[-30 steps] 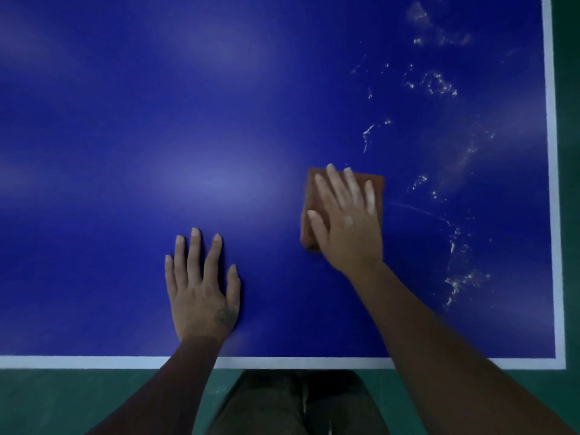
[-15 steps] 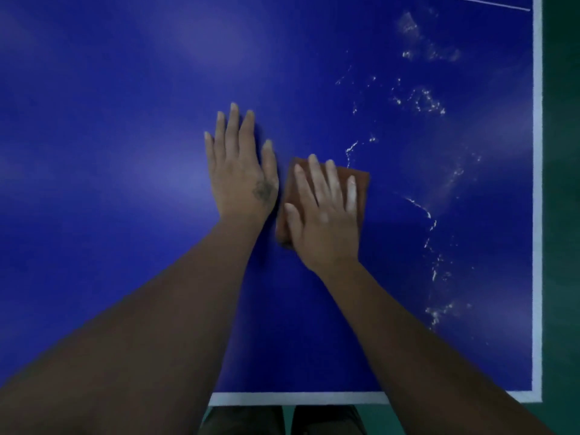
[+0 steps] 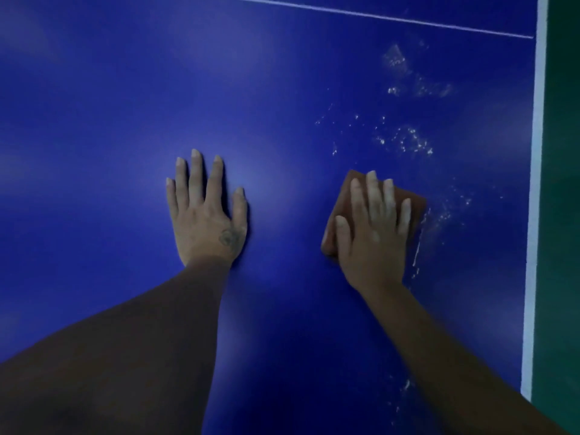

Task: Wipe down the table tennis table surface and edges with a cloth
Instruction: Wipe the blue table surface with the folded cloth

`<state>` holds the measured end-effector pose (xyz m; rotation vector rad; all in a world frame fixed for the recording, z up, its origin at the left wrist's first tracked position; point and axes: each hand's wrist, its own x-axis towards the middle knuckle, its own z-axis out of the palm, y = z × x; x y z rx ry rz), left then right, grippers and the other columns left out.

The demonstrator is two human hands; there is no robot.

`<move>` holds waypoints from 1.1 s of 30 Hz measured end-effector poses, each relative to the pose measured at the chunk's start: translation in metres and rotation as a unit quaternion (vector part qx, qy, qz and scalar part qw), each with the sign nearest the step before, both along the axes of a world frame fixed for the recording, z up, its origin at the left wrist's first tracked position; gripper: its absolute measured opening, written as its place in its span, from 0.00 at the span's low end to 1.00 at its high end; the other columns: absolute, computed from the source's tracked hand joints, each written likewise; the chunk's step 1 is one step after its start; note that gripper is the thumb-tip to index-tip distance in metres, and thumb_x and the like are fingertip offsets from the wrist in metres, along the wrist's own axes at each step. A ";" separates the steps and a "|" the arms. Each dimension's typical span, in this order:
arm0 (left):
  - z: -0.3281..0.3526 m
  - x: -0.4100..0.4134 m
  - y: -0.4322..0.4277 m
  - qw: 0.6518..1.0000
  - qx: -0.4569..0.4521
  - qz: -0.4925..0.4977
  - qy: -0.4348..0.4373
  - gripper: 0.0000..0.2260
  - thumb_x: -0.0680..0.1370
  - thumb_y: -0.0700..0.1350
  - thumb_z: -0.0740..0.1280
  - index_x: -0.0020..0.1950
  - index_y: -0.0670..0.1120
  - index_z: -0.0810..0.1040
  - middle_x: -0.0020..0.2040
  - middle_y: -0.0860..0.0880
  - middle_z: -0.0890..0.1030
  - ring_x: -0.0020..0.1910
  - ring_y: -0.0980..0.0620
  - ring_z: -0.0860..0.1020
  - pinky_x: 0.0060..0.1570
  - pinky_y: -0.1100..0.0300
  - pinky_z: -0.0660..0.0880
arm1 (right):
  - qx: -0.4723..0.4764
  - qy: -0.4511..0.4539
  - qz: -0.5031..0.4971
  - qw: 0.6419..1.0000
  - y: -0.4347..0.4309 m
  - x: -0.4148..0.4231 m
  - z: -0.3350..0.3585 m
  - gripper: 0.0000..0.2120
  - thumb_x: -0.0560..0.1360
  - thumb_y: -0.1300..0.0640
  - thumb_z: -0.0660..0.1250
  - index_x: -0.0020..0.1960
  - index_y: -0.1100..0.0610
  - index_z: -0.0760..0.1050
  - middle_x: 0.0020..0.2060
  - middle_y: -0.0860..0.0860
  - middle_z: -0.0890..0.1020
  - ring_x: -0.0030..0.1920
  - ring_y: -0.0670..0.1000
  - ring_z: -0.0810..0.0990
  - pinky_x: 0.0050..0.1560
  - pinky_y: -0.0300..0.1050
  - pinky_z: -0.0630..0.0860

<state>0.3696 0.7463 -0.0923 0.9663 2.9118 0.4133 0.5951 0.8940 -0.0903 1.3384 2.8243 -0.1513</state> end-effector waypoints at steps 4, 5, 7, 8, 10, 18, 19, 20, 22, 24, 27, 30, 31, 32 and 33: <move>-0.002 0.000 0.000 1.000 0.025 -0.005 0.018 0.27 0.89 0.57 0.58 0.86 0.48 0.67 0.88 0.44 0.59 0.88 0.41 0.54 0.87 0.40 0.49 | -0.012 0.038 0.074 0.996 -0.008 -0.063 0.000 0.30 0.89 0.41 0.49 0.87 0.52 0.55 0.88 0.52 0.53 0.87 0.57 0.50 0.84 0.69 0.50; -0.003 0.000 0.000 0.999 0.027 -0.007 0.023 0.26 0.89 0.57 0.59 0.86 0.47 0.67 0.88 0.44 0.60 0.88 0.41 0.54 0.87 0.39 0.49 | -0.014 0.046 0.089 0.995 -0.006 -0.079 0.000 0.30 0.89 0.41 0.50 0.87 0.52 0.56 0.87 0.52 0.53 0.87 0.57 0.50 0.84 0.69 0.50; -0.004 -0.001 0.000 0.999 0.025 -0.009 0.027 0.26 0.89 0.56 0.59 0.86 0.47 0.67 0.88 0.44 0.60 0.89 0.41 0.54 0.86 0.39 0.50 | -0.024 0.058 0.116 0.991 0.002 -0.104 0.001 0.30 0.89 0.41 0.52 0.87 0.51 0.56 0.87 0.51 0.54 0.87 0.57 0.50 0.84 0.67 0.49; -0.004 -0.002 0.001 0.999 0.023 -0.009 0.026 0.26 0.89 0.56 0.58 0.86 0.48 0.67 0.88 0.44 0.60 0.89 0.41 0.53 0.86 0.38 0.50 | -0.027 0.064 0.129 0.989 0.010 -0.110 0.000 0.30 0.89 0.41 0.52 0.87 0.51 0.57 0.87 0.51 0.54 0.87 0.56 0.50 0.85 0.66 0.48; -0.004 -0.002 0.001 0.999 0.023 -0.009 0.027 0.26 0.89 0.55 0.59 0.86 0.47 0.67 0.88 0.43 0.60 0.88 0.40 0.54 0.86 0.38 0.50 | -0.023 0.074 0.150 0.986 0.030 -0.108 -0.002 0.29 0.89 0.41 0.53 0.87 0.51 0.58 0.87 0.50 0.56 0.87 0.56 0.52 0.85 0.65 0.49; -0.002 0.000 0.003 0.999 0.035 -0.002 0.026 0.26 0.88 0.53 0.60 0.85 0.46 0.69 0.87 0.42 0.62 0.88 0.39 0.56 0.86 0.36 0.52 | 0.015 0.020 -0.004 1.000 0.086 -0.043 0.002 0.30 0.89 0.40 0.47 0.87 0.51 0.54 0.87 0.52 0.55 0.87 0.58 0.53 0.84 0.68 0.52; -0.001 0.000 0.003 0.999 0.035 -0.001 0.022 0.26 0.88 0.53 0.60 0.85 0.46 0.68 0.87 0.43 0.62 0.88 0.39 0.56 0.85 0.36 0.52 | 0.015 0.018 -0.013 1.000 0.081 -0.047 0.003 0.30 0.89 0.40 0.47 0.87 0.52 0.54 0.87 0.52 0.55 0.87 0.58 0.52 0.84 0.68 0.52; -0.001 -0.001 0.003 0.999 0.035 0.000 0.018 0.26 0.88 0.53 0.60 0.85 0.46 0.68 0.88 0.43 0.62 0.88 0.39 0.55 0.85 0.36 0.51 | 0.015 0.017 -0.013 1.000 0.074 -0.055 0.004 0.30 0.89 0.41 0.47 0.87 0.52 0.54 0.87 0.52 0.55 0.87 0.58 0.51 0.84 0.68 0.51; -0.001 -0.001 0.004 0.999 0.037 -0.002 0.016 0.26 0.88 0.53 0.61 0.85 0.46 0.69 0.87 0.42 0.62 0.88 0.39 0.56 0.85 0.36 0.52 | 0.013 0.021 0.016 1.000 0.063 -0.082 0.004 0.30 0.89 0.41 0.47 0.87 0.52 0.55 0.87 0.52 0.55 0.87 0.58 0.52 0.83 0.68 0.51; -0.002 -0.001 0.004 0.999 0.039 -0.002 0.019 0.26 0.88 0.53 0.61 0.85 0.46 0.69 0.87 0.42 0.62 0.88 0.39 0.56 0.85 0.36 0.52 | 0.013 0.036 0.068 0.997 0.054 -0.116 0.005 0.30 0.89 0.41 0.48 0.87 0.52 0.58 0.87 0.52 0.56 0.87 0.58 0.54 0.83 0.67 0.52; -0.003 -0.001 0.003 0.999 0.043 -0.004 0.021 0.26 0.88 0.53 0.61 0.86 0.46 0.68 0.87 0.43 0.62 0.88 0.39 0.56 0.86 0.36 0.51 | -0.003 0.055 0.125 0.991 0.056 -0.158 0.008 0.29 0.89 0.41 0.49 0.87 0.52 0.59 0.87 0.51 0.57 0.87 0.57 0.53 0.84 0.66 0.51; -0.004 -0.002 0.003 0.999 0.042 -0.003 0.024 0.26 0.87 0.52 0.61 0.85 0.46 0.68 0.87 0.42 0.62 0.88 0.39 0.56 0.86 0.36 0.52 | -0.007 0.054 0.149 0.987 0.082 -0.166 0.006 0.29 0.88 0.40 0.50 0.87 0.50 0.59 0.87 0.49 0.57 0.87 0.56 0.53 0.85 0.64 0.49; -0.003 -0.002 0.004 0.999 0.041 -0.002 0.024 0.26 0.87 0.52 0.61 0.85 0.46 0.69 0.87 0.42 0.62 0.88 0.38 0.57 0.86 0.36 0.52 | -0.005 0.052 0.143 0.988 0.095 -0.161 0.005 0.29 0.88 0.40 0.50 0.87 0.49 0.59 0.87 0.48 0.57 0.87 0.55 0.53 0.85 0.64 0.49; -0.003 -0.002 0.004 0.999 0.040 0.000 0.023 0.26 0.87 0.52 0.61 0.85 0.46 0.69 0.87 0.42 0.63 0.88 0.39 0.57 0.86 0.36 0.52 | -0.002 0.052 0.124 0.991 0.109 -0.152 0.005 0.29 0.88 0.40 0.51 0.87 0.49 0.59 0.87 0.48 0.57 0.87 0.55 0.53 0.85 0.64 0.50; -0.002 -0.001 0.005 0.999 0.040 0.002 0.022 0.26 0.87 0.52 0.61 0.85 0.46 0.69 0.87 0.42 0.63 0.88 0.39 0.57 0.85 0.36 0.52 | 0.003 0.052 0.095 0.994 0.122 -0.140 0.005 0.29 0.88 0.40 0.51 0.86 0.48 0.59 0.87 0.48 0.57 0.87 0.55 0.54 0.84 0.64 0.50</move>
